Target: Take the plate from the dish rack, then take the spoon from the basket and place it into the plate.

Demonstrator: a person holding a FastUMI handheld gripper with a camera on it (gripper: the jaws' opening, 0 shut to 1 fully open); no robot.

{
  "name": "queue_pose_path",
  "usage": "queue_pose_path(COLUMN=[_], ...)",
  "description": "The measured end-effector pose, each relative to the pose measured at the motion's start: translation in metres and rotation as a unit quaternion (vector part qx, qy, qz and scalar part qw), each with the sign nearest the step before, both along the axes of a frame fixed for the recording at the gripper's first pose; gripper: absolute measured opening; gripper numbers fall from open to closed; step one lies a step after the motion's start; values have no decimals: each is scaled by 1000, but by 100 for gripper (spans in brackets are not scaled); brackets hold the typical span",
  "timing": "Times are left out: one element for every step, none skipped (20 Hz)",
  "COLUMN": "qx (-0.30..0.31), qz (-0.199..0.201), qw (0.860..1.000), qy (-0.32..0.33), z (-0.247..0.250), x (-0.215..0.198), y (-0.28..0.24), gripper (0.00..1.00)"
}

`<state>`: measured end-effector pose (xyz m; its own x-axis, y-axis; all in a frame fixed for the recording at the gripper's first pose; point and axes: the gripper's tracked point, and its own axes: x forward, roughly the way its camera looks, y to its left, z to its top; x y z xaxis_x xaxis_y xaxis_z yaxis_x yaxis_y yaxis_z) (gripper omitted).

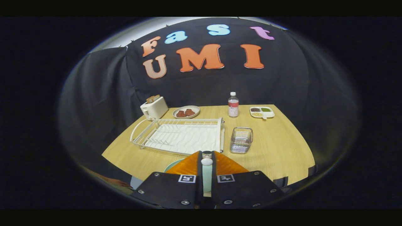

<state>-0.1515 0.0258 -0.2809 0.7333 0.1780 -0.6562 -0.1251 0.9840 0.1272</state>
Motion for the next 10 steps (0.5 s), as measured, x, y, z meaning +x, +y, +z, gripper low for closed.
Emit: queue_pose_path(qx=[-3,-5,-5,-4,-4,-4,-1,3,7,9], qz=[9,18,26,34,41,46,50,54,59,64], qw=[1000,1000,1000,999,999,999,998,998,997,996], qy=[1,6,10,17,22,27,36,45,53,59], z=[-1,-4,-8,-14,-19,-27,-35,-43,-51,-58], x=[-3,-6,-9,-11,-14,-16,-18,-20,-24,-25], y=[4,9,15,20,25,30,34,39,44,49], gripper=[10,10,10,10,10,10,10,10,10,10])
